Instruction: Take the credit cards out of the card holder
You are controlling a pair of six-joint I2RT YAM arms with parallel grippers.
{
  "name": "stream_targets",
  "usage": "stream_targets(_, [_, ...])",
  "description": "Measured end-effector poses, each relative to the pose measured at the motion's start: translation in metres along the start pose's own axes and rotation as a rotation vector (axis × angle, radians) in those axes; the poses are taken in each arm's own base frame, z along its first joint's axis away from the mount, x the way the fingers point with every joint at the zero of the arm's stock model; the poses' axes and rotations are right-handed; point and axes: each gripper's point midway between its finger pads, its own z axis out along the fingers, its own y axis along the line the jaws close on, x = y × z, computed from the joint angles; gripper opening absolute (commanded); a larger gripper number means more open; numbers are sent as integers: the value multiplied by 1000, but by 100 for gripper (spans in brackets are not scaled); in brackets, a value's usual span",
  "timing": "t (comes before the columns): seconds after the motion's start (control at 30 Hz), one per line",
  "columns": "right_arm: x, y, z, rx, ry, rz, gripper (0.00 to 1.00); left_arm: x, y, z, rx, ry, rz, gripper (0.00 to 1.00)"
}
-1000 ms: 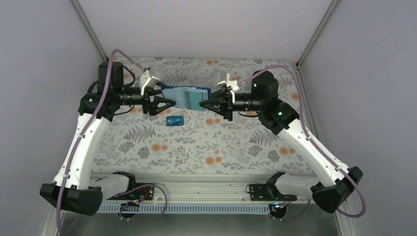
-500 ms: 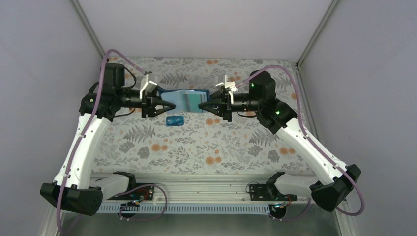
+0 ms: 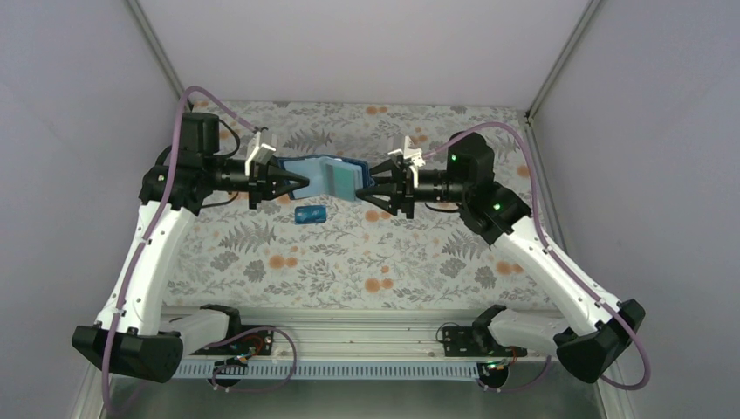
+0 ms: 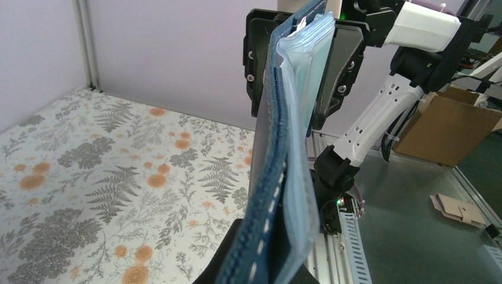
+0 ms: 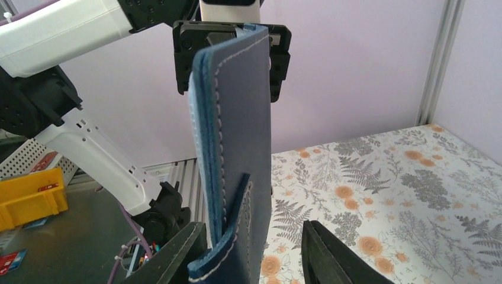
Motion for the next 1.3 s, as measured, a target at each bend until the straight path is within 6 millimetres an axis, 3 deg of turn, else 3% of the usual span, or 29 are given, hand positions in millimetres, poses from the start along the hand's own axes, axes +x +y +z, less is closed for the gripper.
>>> stream_targets(0.3, [-7, -5, -4, 34, -23, -2, 47, 0, 0, 0, -1, -1, 0, 2])
stream_targets(0.53, [-6, -12, 2, 32, -29, 35, 61, 3, 3, 0, -5, 0, -15, 2])
stream_targets(0.87, [3, -17, 13, 21, -7, 87, 58, 6, 4, 0, -7, 3, -30, 2])
stream_targets(1.3, [0, -23, 4, 83, -6, 45, 61, 6, 4, 0, -6, 3, -30, 2])
